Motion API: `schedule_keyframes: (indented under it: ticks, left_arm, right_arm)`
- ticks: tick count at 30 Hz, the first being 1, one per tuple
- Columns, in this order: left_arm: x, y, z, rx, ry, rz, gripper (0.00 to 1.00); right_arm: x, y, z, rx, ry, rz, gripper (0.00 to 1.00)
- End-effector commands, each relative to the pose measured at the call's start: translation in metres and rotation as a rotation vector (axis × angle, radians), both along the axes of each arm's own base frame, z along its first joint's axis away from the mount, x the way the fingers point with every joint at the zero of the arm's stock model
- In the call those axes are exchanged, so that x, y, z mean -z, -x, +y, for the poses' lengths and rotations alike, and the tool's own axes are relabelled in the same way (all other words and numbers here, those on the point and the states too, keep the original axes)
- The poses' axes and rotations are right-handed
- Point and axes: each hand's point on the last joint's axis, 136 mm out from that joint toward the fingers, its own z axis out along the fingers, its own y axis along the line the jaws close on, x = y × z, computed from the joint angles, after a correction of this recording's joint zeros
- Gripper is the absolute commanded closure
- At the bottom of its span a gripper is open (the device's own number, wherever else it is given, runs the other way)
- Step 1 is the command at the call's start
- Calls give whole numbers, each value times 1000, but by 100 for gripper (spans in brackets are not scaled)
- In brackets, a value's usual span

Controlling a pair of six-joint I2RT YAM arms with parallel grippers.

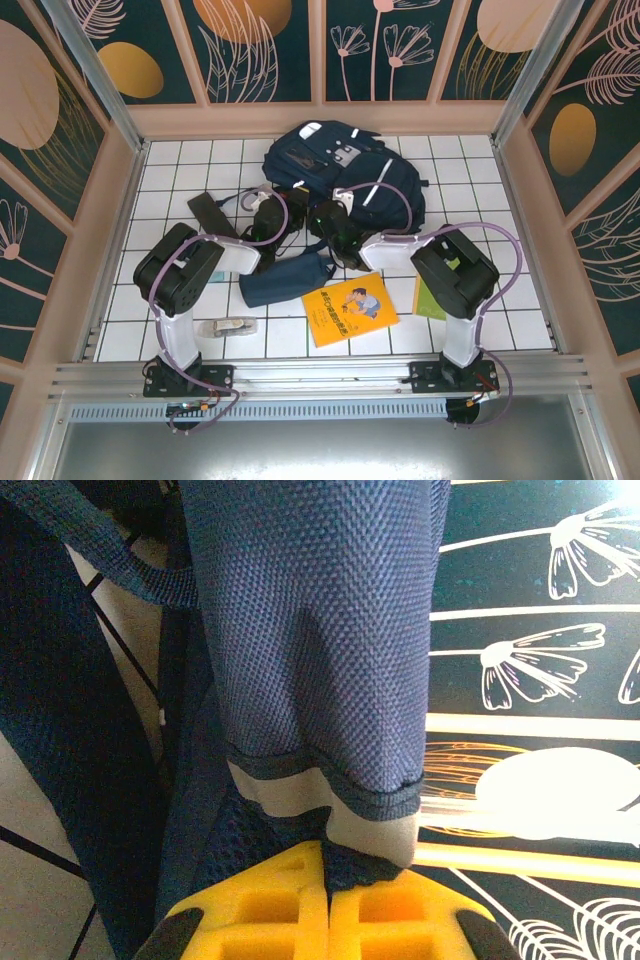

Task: Pack the student bag

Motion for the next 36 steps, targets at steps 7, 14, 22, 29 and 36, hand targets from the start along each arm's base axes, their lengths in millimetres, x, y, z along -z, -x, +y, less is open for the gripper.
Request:
schedule_keyframes:
  ticks: [7,14,22,29,36]
  left_arm:
    - [-71,15,-17,69,154,-143,100]
    - [-43,-11,-1,-20,23,-126,100]
    - [-32,-38,20,-43,-28,-147,100]
    - [-37,-50,32,-42,-84,-170,100]
    - [-26,-67,16,57,-104,-168,100]
  right_arm:
    - [-42,-15,-4,-39,18,-169,100]
    - [-31,22,-7,-352,-138,118,100]
    - [10,56,-69,-357,-154,459,100]
    - [19,60,-131,-260,9,546,100]
    - [-9,54,-150,-230,85,523,100]
